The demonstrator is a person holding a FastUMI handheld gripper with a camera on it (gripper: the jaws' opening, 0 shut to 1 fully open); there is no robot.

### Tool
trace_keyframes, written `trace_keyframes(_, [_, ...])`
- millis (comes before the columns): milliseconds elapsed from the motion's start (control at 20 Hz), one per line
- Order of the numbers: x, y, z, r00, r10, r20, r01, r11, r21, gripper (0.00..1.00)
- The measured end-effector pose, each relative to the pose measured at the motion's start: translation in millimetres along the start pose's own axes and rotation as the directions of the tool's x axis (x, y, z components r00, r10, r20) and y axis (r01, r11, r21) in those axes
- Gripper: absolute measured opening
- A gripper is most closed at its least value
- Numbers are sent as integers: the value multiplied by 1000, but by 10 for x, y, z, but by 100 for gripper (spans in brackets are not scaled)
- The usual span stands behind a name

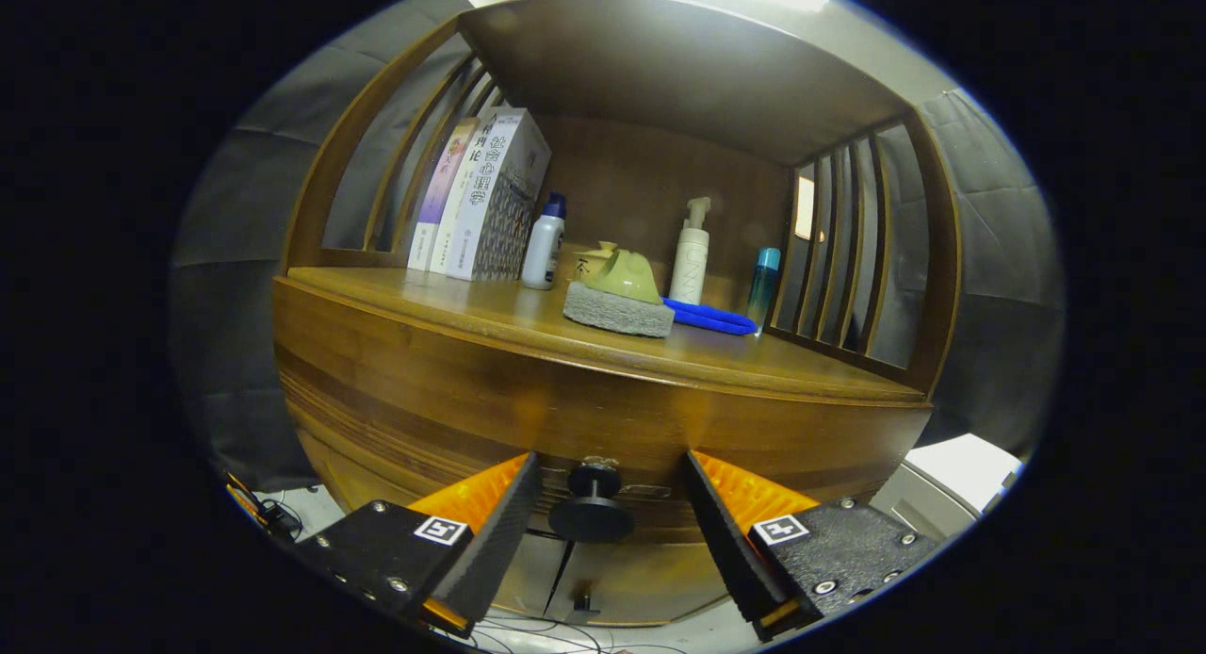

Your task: Pull open the drawer, take out the items inside it, and place them on the countertop above the cabinet.

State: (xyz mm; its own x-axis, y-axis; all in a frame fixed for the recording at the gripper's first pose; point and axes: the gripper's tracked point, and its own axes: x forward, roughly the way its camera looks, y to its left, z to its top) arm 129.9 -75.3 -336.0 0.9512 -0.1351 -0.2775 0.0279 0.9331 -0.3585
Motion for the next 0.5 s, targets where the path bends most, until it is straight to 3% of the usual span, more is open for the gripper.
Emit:
trace_keyframes(250, [-398, -199, 987, 987, 71, 143, -69, 997, -16, 95])
trace_keyframes(500, [-1080, -610, 2150, 963, 57, 264, -80, 994, 79, 95])
